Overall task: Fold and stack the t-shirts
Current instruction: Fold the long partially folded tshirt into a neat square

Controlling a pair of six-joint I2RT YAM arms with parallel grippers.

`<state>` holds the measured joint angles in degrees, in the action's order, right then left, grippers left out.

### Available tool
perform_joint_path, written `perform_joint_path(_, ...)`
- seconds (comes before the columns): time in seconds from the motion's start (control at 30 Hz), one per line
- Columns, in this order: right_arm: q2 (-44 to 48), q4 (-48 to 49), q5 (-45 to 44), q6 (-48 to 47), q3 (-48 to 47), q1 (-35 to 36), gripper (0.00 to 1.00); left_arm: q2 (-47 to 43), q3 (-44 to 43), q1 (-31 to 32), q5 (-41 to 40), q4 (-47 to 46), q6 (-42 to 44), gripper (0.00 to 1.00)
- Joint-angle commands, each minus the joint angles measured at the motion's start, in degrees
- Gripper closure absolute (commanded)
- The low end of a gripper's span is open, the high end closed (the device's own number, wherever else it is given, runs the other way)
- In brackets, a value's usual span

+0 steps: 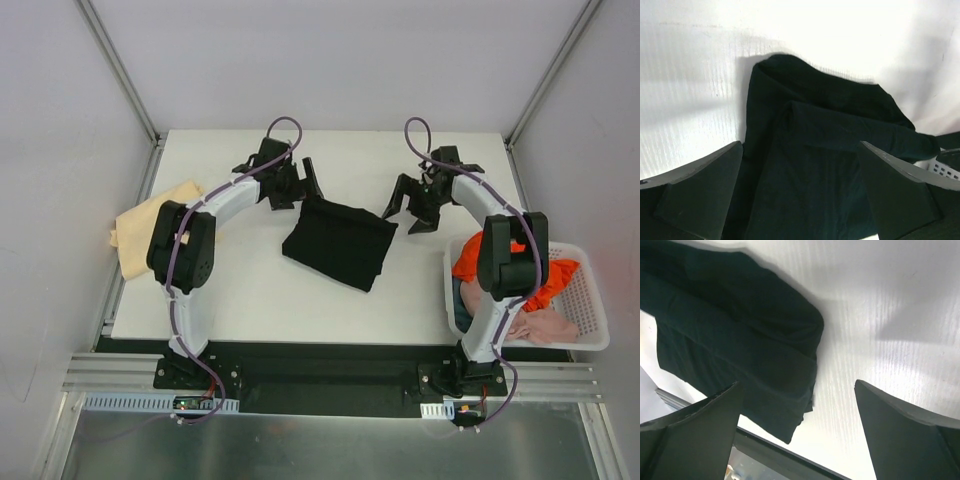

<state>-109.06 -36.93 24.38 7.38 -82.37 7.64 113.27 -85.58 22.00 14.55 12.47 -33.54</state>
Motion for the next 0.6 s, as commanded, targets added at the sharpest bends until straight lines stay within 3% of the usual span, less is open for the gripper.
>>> perform_joint_path(0.0,8.9,-1.2,-1.1,-2.2,1.7,3.0,0.04,-9.2,2.9,0.8,1.8,-0.2,-0.3,0.01)
perform_joint_path(0.27,17.2,3.9,-1.0,-0.3,10.2,8.6,0.04,-17.3,15.3,6.2,1.1,-3.2,-3.5,0.01)
perform_joint_path(0.4,11.8,7.7,3.4,0.3,8.7,9.1,0.04,-16.5,18.0,7.4,3.6,-5.7,-5.0,0.01)
perform_joint_path(0.57,1.4,7.2,-0.1,0.0,-1.7,9.0,0.04,-15.8,22.0,7.4,4.8,-6.2,-6.6,0.01)
